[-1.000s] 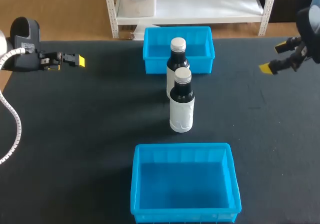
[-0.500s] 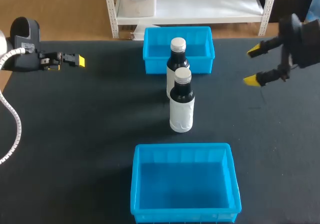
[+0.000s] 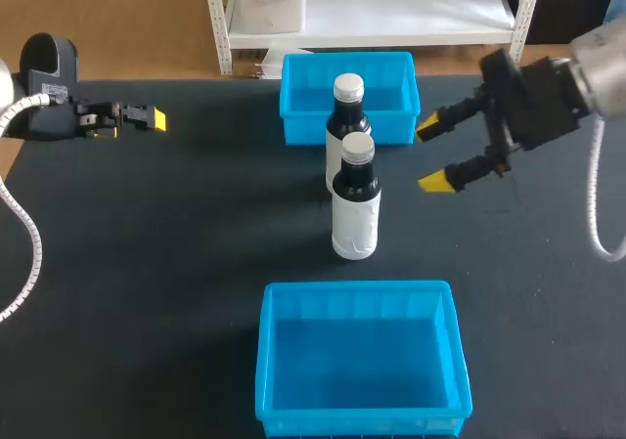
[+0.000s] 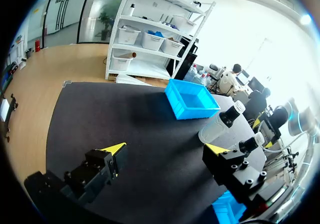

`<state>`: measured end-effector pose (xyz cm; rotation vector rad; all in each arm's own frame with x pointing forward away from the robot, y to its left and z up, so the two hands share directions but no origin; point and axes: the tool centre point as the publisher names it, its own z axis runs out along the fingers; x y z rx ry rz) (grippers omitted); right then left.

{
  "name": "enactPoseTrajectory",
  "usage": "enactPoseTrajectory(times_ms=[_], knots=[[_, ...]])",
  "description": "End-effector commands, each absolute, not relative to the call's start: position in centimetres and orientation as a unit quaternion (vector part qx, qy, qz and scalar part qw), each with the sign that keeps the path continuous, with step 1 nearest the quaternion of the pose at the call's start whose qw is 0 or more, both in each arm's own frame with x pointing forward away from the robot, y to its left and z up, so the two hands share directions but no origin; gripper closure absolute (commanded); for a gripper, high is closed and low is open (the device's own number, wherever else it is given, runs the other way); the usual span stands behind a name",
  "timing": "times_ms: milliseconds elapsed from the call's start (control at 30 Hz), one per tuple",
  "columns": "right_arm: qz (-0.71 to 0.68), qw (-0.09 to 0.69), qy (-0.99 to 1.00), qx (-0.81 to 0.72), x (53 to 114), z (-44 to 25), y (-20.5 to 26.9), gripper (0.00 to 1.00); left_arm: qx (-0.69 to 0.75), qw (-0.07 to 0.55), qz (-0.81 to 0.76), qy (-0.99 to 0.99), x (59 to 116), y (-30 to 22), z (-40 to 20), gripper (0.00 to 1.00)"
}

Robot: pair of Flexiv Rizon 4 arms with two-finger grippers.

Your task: Pick up the bottle, and place it in the far bin if it is heavy, or in the near bin if it is light.

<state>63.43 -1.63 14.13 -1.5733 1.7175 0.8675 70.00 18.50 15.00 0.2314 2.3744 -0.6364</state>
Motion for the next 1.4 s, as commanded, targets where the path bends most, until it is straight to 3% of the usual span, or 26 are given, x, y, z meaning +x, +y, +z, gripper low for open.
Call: enactPoseTrajectory(times_ms=[33,1200,1333,1400], knots=[[0.338,0.317,0.65,-0.602,63.7,14.0,-0.1,0.0,0.088,0.33,-0.243,0.908,70.0,18.5,15.0,0.0],[0.386,0.309,0.635,-0.593,62.8,12.6,7.4,0.0,0.088,0.33,-0.243,0.908,70.0,18.5,15.0,0.0],[0.387,0.311,0.637,-0.59,62.9,12.5,7.5,0.27,0.088,0.33,-0.243,0.908,70.0,18.5,15.0,0.0],[0.387,0.311,0.637,-0.59,62.9,12.5,7.5,0.31,0.088,0.33,-0.243,0.908,70.0,18.5,15.0,0.0]])
